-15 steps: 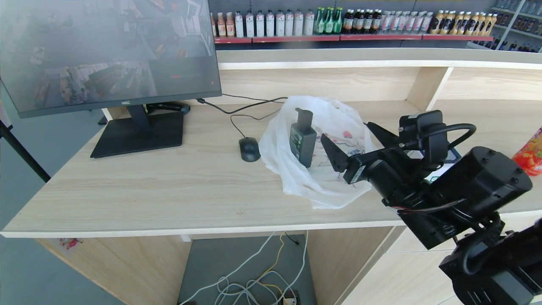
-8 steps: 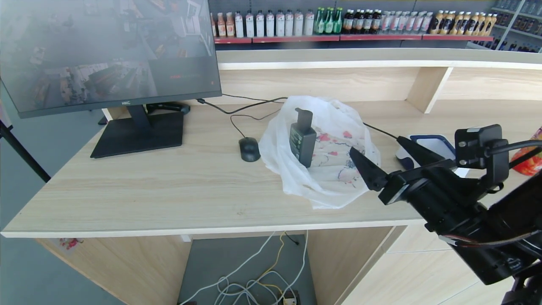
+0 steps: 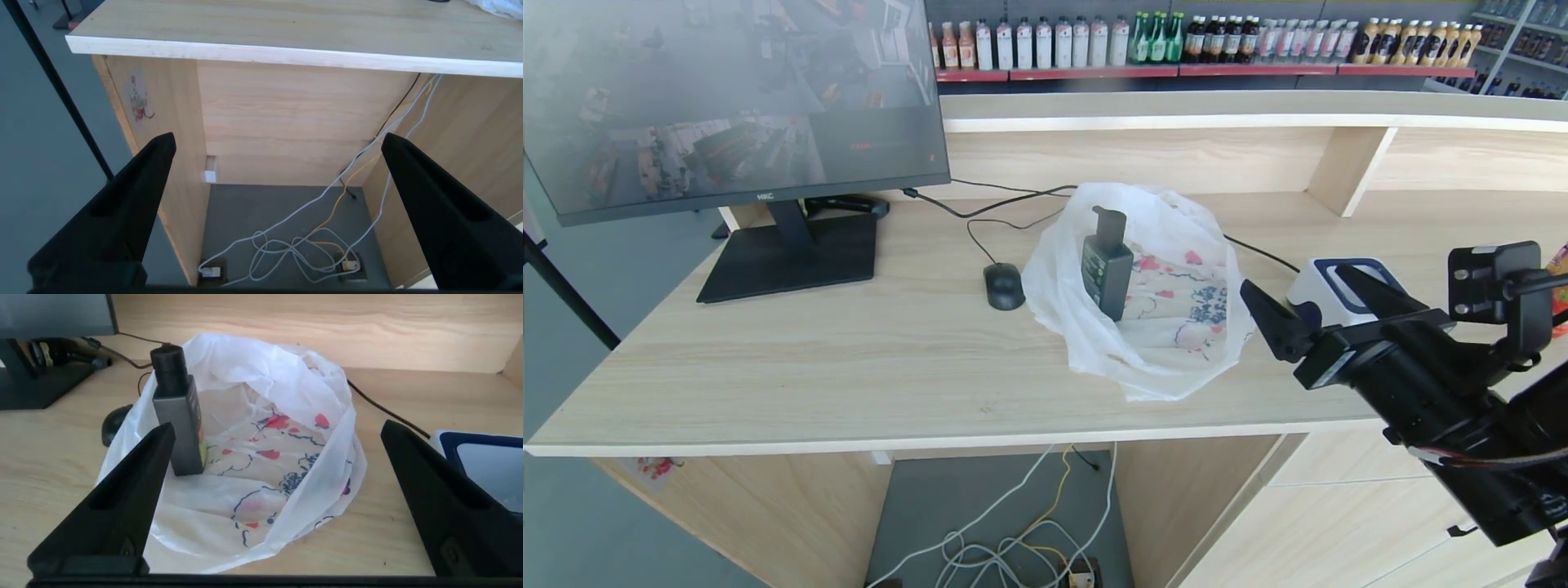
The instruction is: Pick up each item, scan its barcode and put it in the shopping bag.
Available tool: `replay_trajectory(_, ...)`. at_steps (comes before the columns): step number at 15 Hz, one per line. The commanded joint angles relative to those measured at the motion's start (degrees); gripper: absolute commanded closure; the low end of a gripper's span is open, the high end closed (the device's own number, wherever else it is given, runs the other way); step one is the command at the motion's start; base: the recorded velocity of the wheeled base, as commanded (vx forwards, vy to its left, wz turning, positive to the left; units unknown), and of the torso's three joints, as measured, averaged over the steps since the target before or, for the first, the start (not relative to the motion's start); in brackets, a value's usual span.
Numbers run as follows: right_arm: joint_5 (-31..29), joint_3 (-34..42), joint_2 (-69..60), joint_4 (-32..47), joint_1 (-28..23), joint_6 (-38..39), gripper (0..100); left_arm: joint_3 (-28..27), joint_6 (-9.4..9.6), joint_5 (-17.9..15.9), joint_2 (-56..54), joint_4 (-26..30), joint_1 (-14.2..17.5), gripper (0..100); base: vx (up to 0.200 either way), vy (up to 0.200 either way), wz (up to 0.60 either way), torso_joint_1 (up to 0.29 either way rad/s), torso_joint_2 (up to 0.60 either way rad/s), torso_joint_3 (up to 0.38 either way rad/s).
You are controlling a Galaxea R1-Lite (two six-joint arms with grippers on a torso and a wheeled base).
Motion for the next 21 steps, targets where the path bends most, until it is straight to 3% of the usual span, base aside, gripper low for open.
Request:
replay_trajectory(1, 0.0, 0.5, 0.1, -0.1, -0.1, 0.0, 0, 0.0, -0.04, 0.0, 0.0, 0.0, 0.0, 0, 0.000, 0.000, 0.00, 0.000, 0.00, 0.000)
replay_trajectory(5, 0.0, 1.3, 0.1, -0.1, -0.1, 0.0, 0, 0.0, -0.13, 0.0, 0.0, 0.0, 0.1, 0, 0.000, 0.000, 0.00, 0.000, 0.00, 0.000)
replay_trajectory(8, 0.0, 3.0, -0.8, -0.1, -0.3, 0.0, 0, 0.0, -0.92, 0.0, 0.0, -0.1, 0.1, 0, 0.000, -0.200, 0.00, 0.017, 0.01, 0.001)
replay_trajectory(21, 0.0, 1.5, -0.8, -0.1, -6.2, 0.1, 0, 0.0, -0.83, 0.0, 0.0, -0.1, 0.1, 0, 0.000, -0.200, 0.00, 0.004, 0.00, 0.003)
